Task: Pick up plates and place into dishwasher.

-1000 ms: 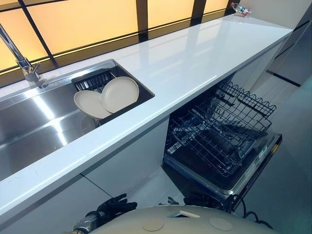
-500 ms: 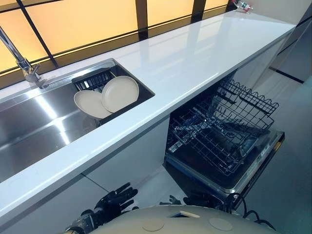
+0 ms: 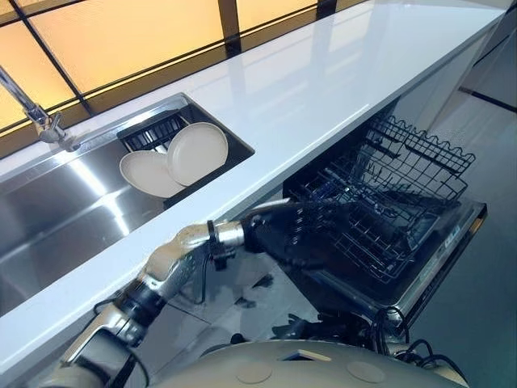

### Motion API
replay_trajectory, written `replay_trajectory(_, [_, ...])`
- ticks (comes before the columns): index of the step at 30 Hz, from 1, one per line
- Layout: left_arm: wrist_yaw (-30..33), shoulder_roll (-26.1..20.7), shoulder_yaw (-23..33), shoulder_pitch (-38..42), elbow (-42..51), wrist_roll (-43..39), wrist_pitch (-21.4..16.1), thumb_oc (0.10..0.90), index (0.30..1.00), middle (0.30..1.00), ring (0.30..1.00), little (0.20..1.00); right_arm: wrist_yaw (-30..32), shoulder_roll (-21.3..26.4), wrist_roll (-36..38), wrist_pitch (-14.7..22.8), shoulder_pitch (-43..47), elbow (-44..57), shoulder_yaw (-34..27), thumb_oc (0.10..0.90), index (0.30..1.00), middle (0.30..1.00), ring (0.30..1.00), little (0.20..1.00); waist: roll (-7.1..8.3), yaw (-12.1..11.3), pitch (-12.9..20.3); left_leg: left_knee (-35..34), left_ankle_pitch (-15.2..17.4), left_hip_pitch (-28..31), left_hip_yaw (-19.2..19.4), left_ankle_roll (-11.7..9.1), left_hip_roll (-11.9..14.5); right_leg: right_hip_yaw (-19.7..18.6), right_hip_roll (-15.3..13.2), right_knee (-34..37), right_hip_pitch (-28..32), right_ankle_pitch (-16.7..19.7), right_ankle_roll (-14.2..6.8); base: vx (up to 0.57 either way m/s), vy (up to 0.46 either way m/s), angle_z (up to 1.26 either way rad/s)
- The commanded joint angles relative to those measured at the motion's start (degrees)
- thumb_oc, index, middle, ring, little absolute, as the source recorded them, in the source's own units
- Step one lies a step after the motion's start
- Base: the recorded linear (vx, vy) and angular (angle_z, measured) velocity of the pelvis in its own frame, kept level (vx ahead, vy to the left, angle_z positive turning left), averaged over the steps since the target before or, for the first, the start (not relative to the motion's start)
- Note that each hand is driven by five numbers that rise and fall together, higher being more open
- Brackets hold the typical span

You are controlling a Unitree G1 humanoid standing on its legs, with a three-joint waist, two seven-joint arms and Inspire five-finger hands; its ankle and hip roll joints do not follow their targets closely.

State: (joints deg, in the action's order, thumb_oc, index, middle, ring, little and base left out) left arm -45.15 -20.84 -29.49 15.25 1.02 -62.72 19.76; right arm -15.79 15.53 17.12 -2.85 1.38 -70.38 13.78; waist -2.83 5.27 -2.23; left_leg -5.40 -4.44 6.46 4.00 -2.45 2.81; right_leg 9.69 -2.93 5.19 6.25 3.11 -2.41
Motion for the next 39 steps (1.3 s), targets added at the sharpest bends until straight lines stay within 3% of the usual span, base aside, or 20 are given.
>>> replay_trajectory(1, [0.5,3.6,3.7,5.6,4.0,-20.0,-5.7,0.8,0.9,0.9,0.9,0.9,0.0,-0.3,2.7,0.5,3.1,-2.0,2.6,0.8,0.9,0.9,0.9,0.9,-0.07,0.4,-0.7,0.4,5.1,0.2,0.3,3.2,-3.8,1.0,3.3,-7.1,-0.9,-6.8,-1.1,0.04,-0.024,-0.06])
replay_trajectory(3, [7.8,4.2,6.1,7.2,6.3,-22.7,-12.1,0.8,0.9,0.9,0.9,0.9,0.1,-0.1,2.7,0.3,2.3,-1.5,2.8,0.8,0.9,0.9,0.9,0.9,0.34,0.7,-0.5,0.4,5.1,0.3,0.2,3.1,-3.8,0.5,3.4,-6.9,-0.7,-6.4,-1.0,0.05,-0.014,-0.01])
replay_trajectory(5, [14.3,3.2,8.6,8.4,7.7,-19.1,-18.5,0.8,0.9,0.9,0.9,0.9,0.3,-0.1,2.7,0.0,1.7,-1.0,2.7,0.8,0.9,0.9,0.9,0.9,0.6,0.8,-0.3,0.4,5.0,0.4,0.1,3.0,-3.8,0.2,3.4,-6.7,-0.7,-6.2,-1.1,0.05,-0.006,-0.05])
replay_trajectory(8, [28.9,-1.4,13.2,9.7,9.7,-5.6,-26.9,0.8,0.9,0.9,0.9,0.9,0.8,0.0,3.3,0.1,0.3,-0.3,2.3,0.8,0.9,0.9,0.9,0.9,0.72,0.5,0.0,0.4,4.9,0.4,-0.5,2.9,-3.9,-0.1,3.3,-6.4,-0.5,-6.0,-1.1,0.05,0.008,-0.04])
replay_trajectory(10, [39.1,-5.3,17.2,10.2,9.6,6.6,-28.6,0.8,0.9,0.9,0.9,0.9,1.1,-0.1,2.9,0.7,-0.8,-0.1,1.6,0.8,0.9,0.9,0.9,0.9,0.63,0.1,0.2,0.4,4.8,0.5,-0.9,2.8,-3.9,0.0,3.2,-6.2,-0.4,-6.0,-1.2,0.07,0.029,0.03])
replay_trajectory(16, [51.1,-17.4,27.1,12.9,5.6,36.2,-23.9,0.8,0.9,0.9,0.9,0.9,1.0,0.4,2.6,1.5,-1.6,-1.2,0.1,0.8,0.9,0.9,0.9,0.9,0.41,-0.9,0.6,0.5,4.9,0.7,-1.6,2.8,-4.2,0.1,3.2,-6.3,-0.1,-6.5,-1.1,0.08,0.04,0.08])
replay_trajectory(19, [51.5,-24.7,28.4,16.3,-0.6,45.7,-20.1,0.8,0.9,0.9,0.9,0.9,0.6,1.0,3.3,1.9,-1.2,-2.3,-0.3,0.8,0.9,0.9,0.9,0.9,0.14,-1.1,0.8,0.5,5.0,0.8,-1.6,2.8,-4.3,0.0,3.2,-6.5,-0.1,-6.6,-1.2,0.09,0.057,0.12])
replay_trajectory(24, [49.9,-33.6,24.0,22.9,-13.6,45.5,-17.6,0.8,0.9,0.9,0.9,0.9,0.7,1.7,3.7,2.0,-1.3,-2.7,-0.3,0.8,0.9,0.9,0.9,0.9,-0.73,-0.6,0.5,0.7,5.3,0.7,-0.9,3.1,-4.7,-0.1,2.7,-7.1,-0.8,-6.4,-1.8,0.06,0.07,0.06])
replay_trajectory(26, [49.8,-34.8,21.6,25.6,-18.5,44.3,-16.8,0.8,0.9,0.9,0.9,0.9,0.9,1.8,3.7,2.1,-1.5,-3.0,-0.2,0.8,0.9,0.9,0.9,0.9,-1.01,-0.2,0.2,0.7,5.3,0.7,-0.8,3.2,-4.9,-0.1,2.6,-7.4,-1.2,-6.3,-2.0,0.05,0.077,-0.02])
replay_trajectory(34, [48.4,-33.5,15.5,32.7,-33.1,40.9,-15.4,0.8,0.9,0.9,0.9,0.9,1.3,2.8,4.2,2.5,-2.2,-2.0,0.4,0.8,0.9,0.9,0.9,0.9,-1.22,1.7,-0.9,0.8,5.7,0.3,0.1,3.6,-5.6,-0.6,2.2,-9.2,-2.8,-6.3,-2.9,0.05,0.09,0.0])
replay_trajectory(39, [46.5,-31.1,11.4,37.8,-40.1,40.5,-12.4,0.8,0.9,0.9,0.9,0.9,0.8,3.7,4.4,2.5,-1.9,-1.4,0.5,0.8,0.9,0.9,0.9,0.9,-1.06,3.0,-2.0,1.0,6.0,0.2,1.4,4.0,-6.0,-1.4,1.6,-10.3,-4.1,-6.0,-3.8,0.06,0.101,-0.02])
